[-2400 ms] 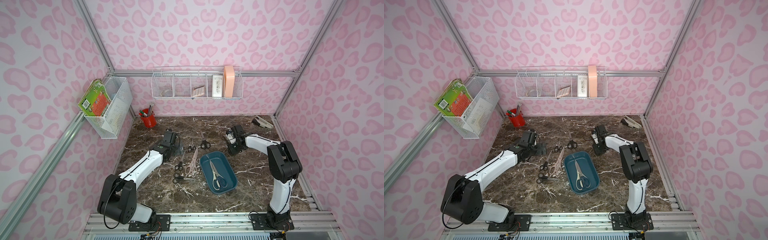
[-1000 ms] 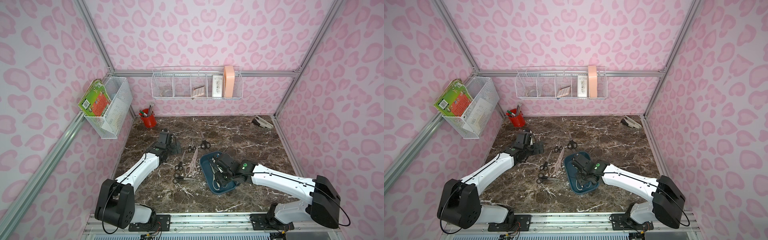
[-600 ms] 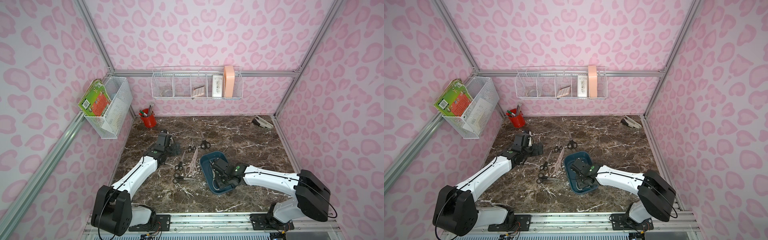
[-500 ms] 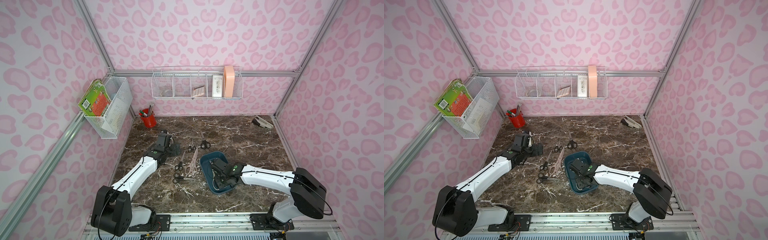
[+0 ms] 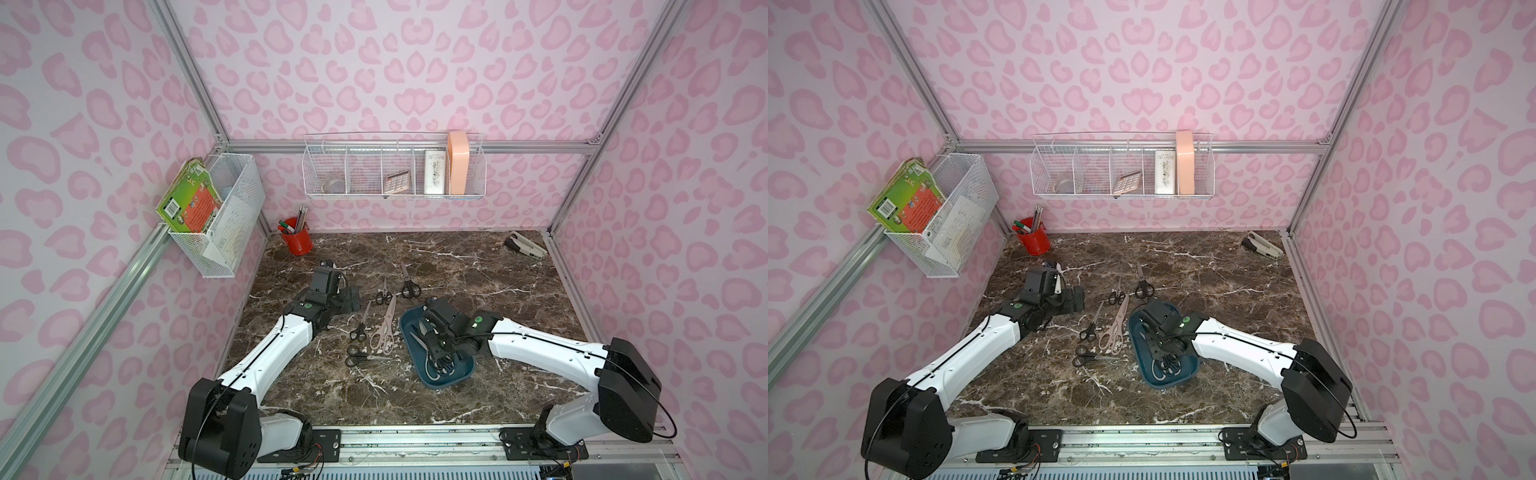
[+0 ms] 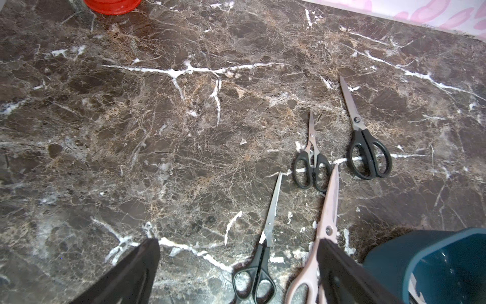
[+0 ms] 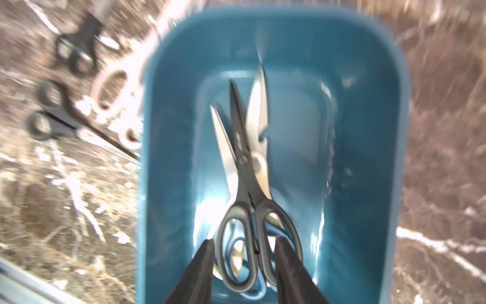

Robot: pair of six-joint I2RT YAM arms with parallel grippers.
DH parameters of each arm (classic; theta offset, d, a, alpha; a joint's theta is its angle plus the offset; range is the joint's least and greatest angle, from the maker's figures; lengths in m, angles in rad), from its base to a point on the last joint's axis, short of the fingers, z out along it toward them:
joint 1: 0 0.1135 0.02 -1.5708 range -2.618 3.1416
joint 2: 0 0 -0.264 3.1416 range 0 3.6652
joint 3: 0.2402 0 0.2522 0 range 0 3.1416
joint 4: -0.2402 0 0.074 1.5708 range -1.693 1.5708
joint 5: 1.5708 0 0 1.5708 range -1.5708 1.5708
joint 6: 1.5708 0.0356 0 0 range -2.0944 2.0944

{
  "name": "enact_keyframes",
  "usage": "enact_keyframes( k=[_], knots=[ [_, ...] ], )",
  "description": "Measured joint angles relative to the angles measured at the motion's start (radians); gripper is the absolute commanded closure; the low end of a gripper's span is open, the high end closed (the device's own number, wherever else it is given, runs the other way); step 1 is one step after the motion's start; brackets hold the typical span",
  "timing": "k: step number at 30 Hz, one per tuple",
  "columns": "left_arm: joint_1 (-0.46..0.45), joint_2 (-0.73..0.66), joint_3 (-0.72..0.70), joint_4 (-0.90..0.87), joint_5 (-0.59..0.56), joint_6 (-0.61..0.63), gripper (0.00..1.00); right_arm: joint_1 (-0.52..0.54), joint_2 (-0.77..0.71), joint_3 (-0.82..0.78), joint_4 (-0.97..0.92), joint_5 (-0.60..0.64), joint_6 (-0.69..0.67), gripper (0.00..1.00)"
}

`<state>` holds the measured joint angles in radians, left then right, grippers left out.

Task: Put the scissors into the storage box
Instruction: Place the scissors in the storage box, then move the storage box to the center of the board.

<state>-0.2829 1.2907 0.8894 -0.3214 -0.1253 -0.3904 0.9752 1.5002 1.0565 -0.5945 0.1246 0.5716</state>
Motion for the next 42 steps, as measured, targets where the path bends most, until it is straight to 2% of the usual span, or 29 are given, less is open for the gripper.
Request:
enact_keyframes(
  k=[9, 15, 20, 25, 27, 32, 42],
  knots=[
    [0.042, -0.047, 0.006, -0.046, 0.002, -0.023, 0.02, 0.071, 0.157, 0.15, 0.019, -0.033, -0.019, 0.57],
    [0.056, -0.078, -0.015, -0.076, -0.001, -0.023, 0.02, 0.074, 0.228, 0.166, 0.048, -0.051, 0.0, 0.63],
    [0.061, -0.09, -0.025, -0.085, -0.005, -0.021, 0.02, 0.074, 0.273, 0.175, 0.061, -0.049, 0.005, 0.76],
    [0.06, -0.09, -0.026, -0.09, -0.005, -0.021, 0.02, 0.065, 0.299, 0.177, 0.065, -0.039, 0.027, 1.0],
    [0.06, -0.09, -0.026, -0.09, -0.004, -0.021, 0.02, 0.057, 0.299, 0.177, 0.071, -0.042, 0.027, 1.0],
    [0.06, -0.092, -0.026, -0.09, -0.003, -0.021, 0.02, -0.003, 0.255, 0.121, 0.087, -0.03, 0.029, 1.0],
    [0.059, -0.05, -0.018, -0.089, 0.071, -0.026, 0.02, -0.265, 0.11, -0.025, 0.084, 0.02, -0.077, 1.0]
  ],
)
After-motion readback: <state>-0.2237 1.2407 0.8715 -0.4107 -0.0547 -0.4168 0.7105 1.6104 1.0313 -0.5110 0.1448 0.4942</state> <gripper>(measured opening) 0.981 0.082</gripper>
